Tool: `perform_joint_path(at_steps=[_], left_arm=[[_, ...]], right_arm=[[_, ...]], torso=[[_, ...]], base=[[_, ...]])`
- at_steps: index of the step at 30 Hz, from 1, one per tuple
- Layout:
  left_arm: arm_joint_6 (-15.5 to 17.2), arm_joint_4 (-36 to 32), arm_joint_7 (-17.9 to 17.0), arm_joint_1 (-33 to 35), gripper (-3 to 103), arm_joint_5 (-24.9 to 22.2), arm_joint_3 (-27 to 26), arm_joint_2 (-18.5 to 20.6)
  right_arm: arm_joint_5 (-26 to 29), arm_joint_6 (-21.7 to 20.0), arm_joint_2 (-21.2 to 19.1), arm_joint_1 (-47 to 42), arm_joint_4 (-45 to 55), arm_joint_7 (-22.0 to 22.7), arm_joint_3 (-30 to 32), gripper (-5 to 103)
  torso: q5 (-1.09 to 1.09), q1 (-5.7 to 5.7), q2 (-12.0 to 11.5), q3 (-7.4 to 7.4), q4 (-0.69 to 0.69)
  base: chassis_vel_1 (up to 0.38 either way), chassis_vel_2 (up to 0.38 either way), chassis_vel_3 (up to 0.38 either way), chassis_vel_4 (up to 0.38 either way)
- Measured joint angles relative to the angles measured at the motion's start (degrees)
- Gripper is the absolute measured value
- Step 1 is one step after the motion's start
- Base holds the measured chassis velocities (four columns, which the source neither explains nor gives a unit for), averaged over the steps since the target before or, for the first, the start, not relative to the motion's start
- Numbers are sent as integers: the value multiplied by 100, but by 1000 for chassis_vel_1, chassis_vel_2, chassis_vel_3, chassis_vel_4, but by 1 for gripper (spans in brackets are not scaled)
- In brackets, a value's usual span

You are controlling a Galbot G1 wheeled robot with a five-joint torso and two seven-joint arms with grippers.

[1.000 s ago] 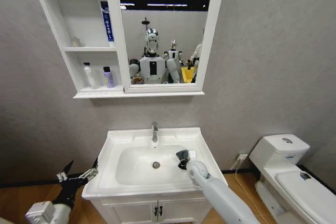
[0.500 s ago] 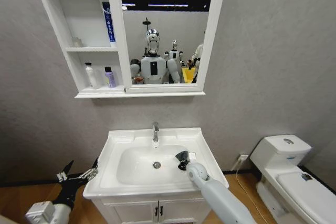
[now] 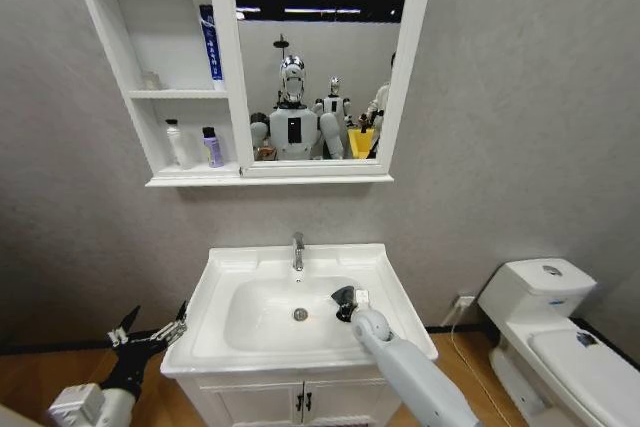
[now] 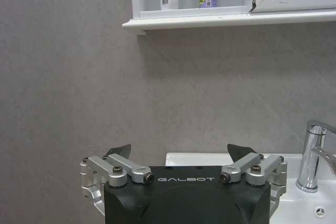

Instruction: Move facial cleanser and shampoo from washbasin to cabinet, then wipe washbasin with towel.

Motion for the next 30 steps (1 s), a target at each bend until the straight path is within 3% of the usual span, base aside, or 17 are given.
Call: perform_joint_path(at_steps=[6, 14, 30], left_arm=[[0, 0, 0, 0, 100, 0, 0, 0], [0, 0, 0, 0, 100, 0, 0, 0], [0, 0, 0, 0, 100, 0, 0, 0]], right_arm=[[-17, 6, 101, 12, -61, -79, -95, 6], [-163, 296, 201, -9, -76, -538, -167, 6], [-223, 378, 370, 86, -244, -739, -186, 6]], torso=[[0, 0, -1, 0, 1], [2, 0, -1, 0, 4], [2, -1, 0, -1, 4]], base=[[0, 0, 0, 0], [0, 0, 0, 0], [0, 0, 0, 0]])
